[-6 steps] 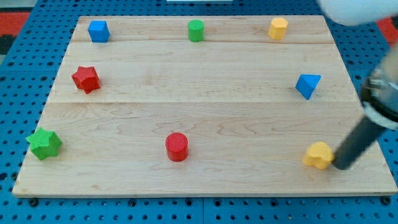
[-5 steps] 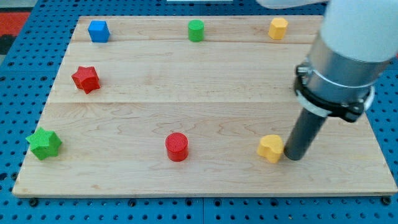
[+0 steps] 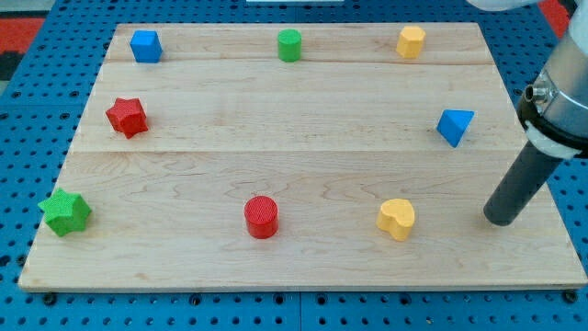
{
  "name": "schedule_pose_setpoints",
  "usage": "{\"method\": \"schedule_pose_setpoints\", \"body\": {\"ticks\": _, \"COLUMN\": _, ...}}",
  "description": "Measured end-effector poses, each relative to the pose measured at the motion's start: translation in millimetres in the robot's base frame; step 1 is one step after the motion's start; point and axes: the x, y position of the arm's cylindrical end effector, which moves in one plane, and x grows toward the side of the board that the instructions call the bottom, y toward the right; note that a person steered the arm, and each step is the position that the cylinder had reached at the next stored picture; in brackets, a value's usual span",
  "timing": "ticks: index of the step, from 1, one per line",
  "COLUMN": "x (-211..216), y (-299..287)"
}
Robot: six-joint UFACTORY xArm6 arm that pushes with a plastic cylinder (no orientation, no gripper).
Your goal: Move the yellow heart to center
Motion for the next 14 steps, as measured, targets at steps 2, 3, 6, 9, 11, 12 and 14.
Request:
{"method": "schedule_pose_setpoints", "body": {"ticks": 2, "x": -23, "y": -12}}
{"method": "schedule_pose_setpoints", "body": {"ticks": 3, "x": 23, "y": 13}}
{"method": "schedule_pose_setpoints", "body": {"ticks": 6, "x": -15, "y": -124}}
{"method": "schedule_pose_setpoints", "body": {"ticks": 9, "x": -50, "y": -163}}
{"method": "schedule_pose_setpoints", "body": {"ticks": 11, "x": -137, "y": -127}}
{"method": "schedule_pose_setpoints", "body": {"ticks": 12, "x": -226, "y": -108}}
{"method": "schedule_pose_setpoints", "body": {"ticks": 14, "x": -264, "y": 38}}
